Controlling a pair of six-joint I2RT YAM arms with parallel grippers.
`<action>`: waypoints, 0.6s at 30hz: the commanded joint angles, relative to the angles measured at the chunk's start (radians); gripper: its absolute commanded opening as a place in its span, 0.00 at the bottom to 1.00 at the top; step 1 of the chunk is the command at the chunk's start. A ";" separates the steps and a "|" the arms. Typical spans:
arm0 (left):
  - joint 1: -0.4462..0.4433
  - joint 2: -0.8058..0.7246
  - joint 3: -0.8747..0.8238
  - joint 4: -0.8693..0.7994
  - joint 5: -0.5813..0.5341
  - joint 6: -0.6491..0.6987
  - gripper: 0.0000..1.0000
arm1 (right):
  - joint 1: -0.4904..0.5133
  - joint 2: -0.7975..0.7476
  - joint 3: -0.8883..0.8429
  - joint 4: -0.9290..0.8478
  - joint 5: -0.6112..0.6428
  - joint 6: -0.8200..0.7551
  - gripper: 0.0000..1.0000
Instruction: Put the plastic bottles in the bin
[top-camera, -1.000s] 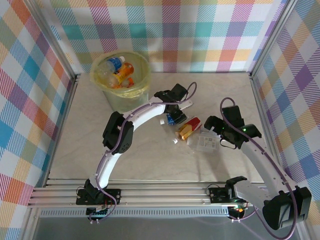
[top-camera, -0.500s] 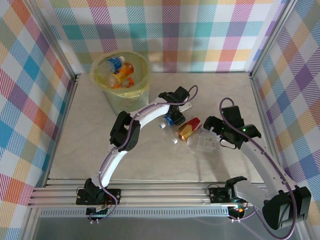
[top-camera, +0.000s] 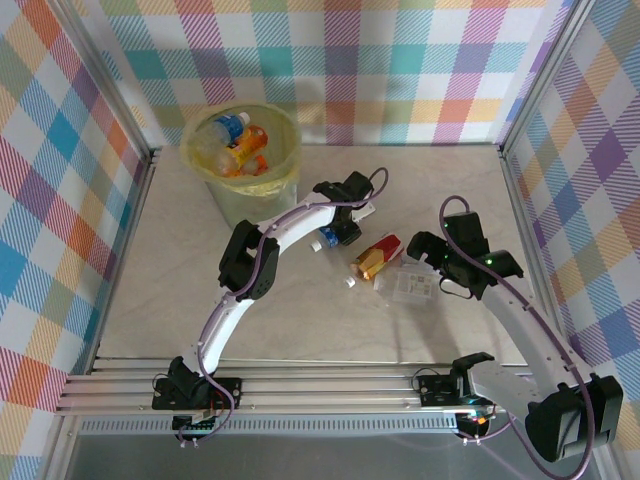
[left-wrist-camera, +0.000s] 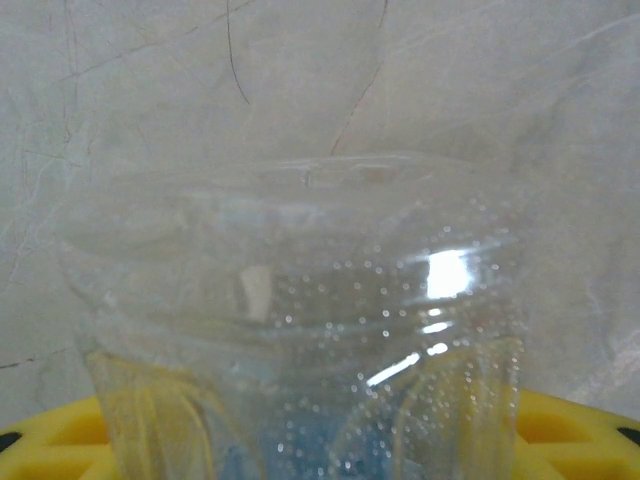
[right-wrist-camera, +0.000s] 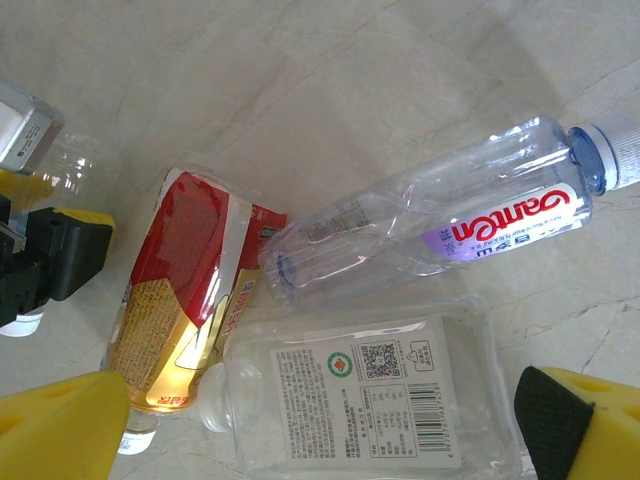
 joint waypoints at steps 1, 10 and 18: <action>-0.004 -0.073 0.031 -0.031 -0.006 0.001 0.58 | -0.002 -0.027 -0.013 0.013 -0.006 -0.004 1.00; -0.050 -0.313 0.070 -0.024 0.050 -0.006 0.56 | -0.003 -0.054 -0.018 0.035 0.007 -0.010 1.00; -0.047 -0.502 0.086 0.015 -0.015 0.002 0.54 | -0.003 -0.066 -0.018 0.029 0.015 -0.021 1.00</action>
